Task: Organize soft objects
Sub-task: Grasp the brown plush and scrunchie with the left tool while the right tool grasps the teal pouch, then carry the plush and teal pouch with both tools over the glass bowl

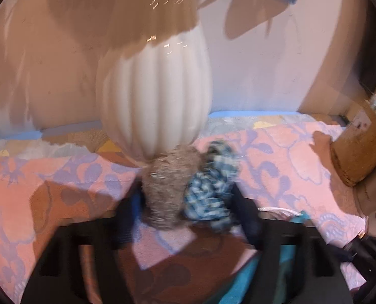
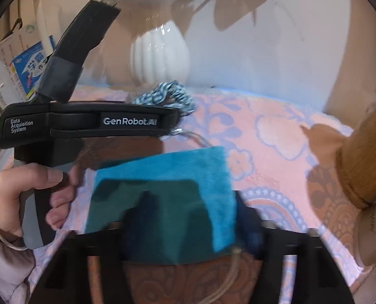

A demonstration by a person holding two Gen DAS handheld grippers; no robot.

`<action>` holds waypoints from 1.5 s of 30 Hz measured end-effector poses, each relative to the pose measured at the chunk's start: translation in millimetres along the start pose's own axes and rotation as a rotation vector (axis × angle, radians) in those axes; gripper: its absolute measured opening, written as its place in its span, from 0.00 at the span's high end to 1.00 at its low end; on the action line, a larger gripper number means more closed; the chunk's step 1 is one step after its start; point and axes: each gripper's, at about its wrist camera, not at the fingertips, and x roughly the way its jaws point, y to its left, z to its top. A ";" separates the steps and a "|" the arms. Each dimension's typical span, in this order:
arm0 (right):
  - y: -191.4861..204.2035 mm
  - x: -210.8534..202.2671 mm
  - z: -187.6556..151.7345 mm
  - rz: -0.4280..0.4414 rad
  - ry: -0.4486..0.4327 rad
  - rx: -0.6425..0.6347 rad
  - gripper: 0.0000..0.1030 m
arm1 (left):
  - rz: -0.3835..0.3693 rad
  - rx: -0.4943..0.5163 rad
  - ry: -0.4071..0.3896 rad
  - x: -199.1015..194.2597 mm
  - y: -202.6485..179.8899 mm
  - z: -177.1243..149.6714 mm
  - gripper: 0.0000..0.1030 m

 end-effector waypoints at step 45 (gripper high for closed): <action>-47.4 -138.1 -27.5 0.231 -0.311 0.312 0.88 | 0.053 -0.127 -0.083 -104.6 -28.7 -46.3 0.67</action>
